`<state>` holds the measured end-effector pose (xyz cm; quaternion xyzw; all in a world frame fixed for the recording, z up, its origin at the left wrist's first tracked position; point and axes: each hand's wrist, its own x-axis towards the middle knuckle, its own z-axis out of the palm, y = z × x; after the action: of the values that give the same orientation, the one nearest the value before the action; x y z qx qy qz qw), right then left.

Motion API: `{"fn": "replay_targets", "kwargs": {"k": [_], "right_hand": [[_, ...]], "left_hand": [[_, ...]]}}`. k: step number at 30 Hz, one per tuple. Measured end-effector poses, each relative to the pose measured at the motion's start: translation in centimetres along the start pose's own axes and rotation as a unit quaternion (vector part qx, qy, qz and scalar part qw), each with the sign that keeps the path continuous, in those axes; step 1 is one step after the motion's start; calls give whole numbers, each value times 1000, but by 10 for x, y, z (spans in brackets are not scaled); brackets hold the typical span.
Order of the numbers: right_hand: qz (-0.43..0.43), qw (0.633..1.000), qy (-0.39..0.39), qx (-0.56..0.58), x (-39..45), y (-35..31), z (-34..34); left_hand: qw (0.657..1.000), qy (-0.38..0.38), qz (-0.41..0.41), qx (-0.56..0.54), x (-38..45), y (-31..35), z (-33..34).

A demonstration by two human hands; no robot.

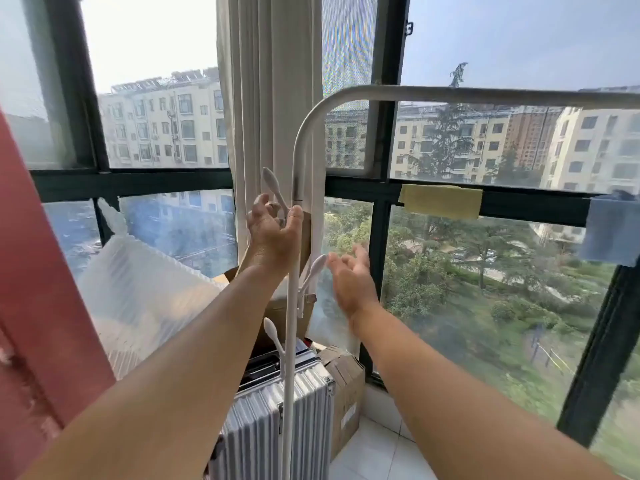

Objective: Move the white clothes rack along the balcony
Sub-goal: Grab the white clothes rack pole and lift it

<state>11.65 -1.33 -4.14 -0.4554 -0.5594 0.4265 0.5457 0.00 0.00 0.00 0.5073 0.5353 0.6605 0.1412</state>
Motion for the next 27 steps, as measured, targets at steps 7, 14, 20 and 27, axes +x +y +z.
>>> {"fn": "replay_targets", "kwargs": {"k": [7, 14, 20, 27], "right_hand": [[55, 995, -73, 27, 6, 18, 27], [39, 994, -51, -84, 18, 46, 50], [7, 997, -12, -81, 26, 60, 45], [-11, 994, 3, -104, 37, 67, 17]], "left_hand": [[994, -101, -35, -32, 12, -8, 5], [992, -107, -28, -59, 16, -10, 12], [989, -115, -26, -88, 12, -9, 23], [987, -116, -23, -105, 7, -5, 53]]}}
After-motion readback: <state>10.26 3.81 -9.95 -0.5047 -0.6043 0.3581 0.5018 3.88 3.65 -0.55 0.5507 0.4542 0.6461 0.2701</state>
